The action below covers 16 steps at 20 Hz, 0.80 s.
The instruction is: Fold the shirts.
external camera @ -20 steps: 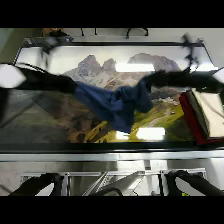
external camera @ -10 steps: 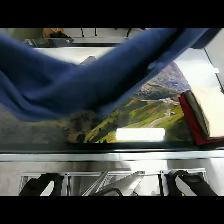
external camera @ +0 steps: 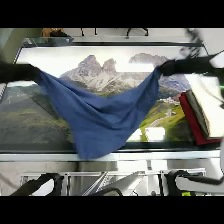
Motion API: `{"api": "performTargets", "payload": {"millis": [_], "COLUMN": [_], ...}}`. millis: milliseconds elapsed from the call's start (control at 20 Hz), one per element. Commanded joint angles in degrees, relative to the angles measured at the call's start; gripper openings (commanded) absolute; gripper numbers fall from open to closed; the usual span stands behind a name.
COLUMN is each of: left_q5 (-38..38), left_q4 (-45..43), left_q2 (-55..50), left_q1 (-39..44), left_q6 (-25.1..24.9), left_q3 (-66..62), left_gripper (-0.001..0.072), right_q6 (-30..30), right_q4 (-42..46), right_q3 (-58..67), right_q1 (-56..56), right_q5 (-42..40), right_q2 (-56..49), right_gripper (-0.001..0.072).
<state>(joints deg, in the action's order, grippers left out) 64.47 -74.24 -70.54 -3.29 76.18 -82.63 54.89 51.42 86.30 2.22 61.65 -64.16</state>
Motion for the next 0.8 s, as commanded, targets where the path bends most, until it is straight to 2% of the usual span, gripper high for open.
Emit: {"api": "performTargets", "payload": {"millis": [0, 50, 100, 150, 250, 350, 500, 600, 750], "left_q5": [-5.33, -4.79, -2.45, 0.15, 6.43, 9.66, 13.38, 14.71, 13.79], "left_q4": [3.72, 3.65, 2.71, 1.60, -1.60, -2.62, -2.54, -2.36, -2.21], "left_q2": [-14.67, -17.59, -20.04, -21.64, -22.73, -21.77, -19.82, -18.56, -16.92], "left_q1": [-0.44, -0.46, -0.55, -0.59, -1.31, -2.73, -5.64, -7.63, -10.21], "left_q6": [-2.01, -2.03, -2.03, -1.46, -0.94, 0.63, 1.46, 1.46, 1.44], "left_q3": [6.91, 6.16, 4.00, 1.14, -5.64, -10.54, -11.93, -8.17, 0.44], "left_gripper": [0.0017, 0.0042, 0.0482, 0.0693, 0.0693, 0.0693, 0.0692, 0.0692, 0.0692], "right_q6": [0.48, 1.01, 2.21, 3.21, 8.35, 13.31, 18.18, 19.67, 23.67], "right_q4": [-4.55, -6.36, -6.62, -6.10, -3.69, -1.11, -0.57, -3.26, -7.63], "right_q3": [-4.35, -4.20, -3.72, -3.10, -2.58, -3.65, -16.41, -30.49, -48.61], "right_q1": [-0.26, -0.24, 0.02, 0.66, 3.28, 5.86, 5.44, 1.84, -7.06], "right_q5": [-7.30, -8.48, -8.46, -7.58, -4.09, 1.92, 9.16, 6.08, -6.97], "right_q2": [-13.77, -15.58, -16.17, -15.58, -11.39, -6.43, 2.86, 10.12, 17.97], "right_gripper": [0.0039, 0.0199, 0.0356, 0.0413, 0.0413, 0.0412, 0.0410, 0.0413, 0.0415]}}
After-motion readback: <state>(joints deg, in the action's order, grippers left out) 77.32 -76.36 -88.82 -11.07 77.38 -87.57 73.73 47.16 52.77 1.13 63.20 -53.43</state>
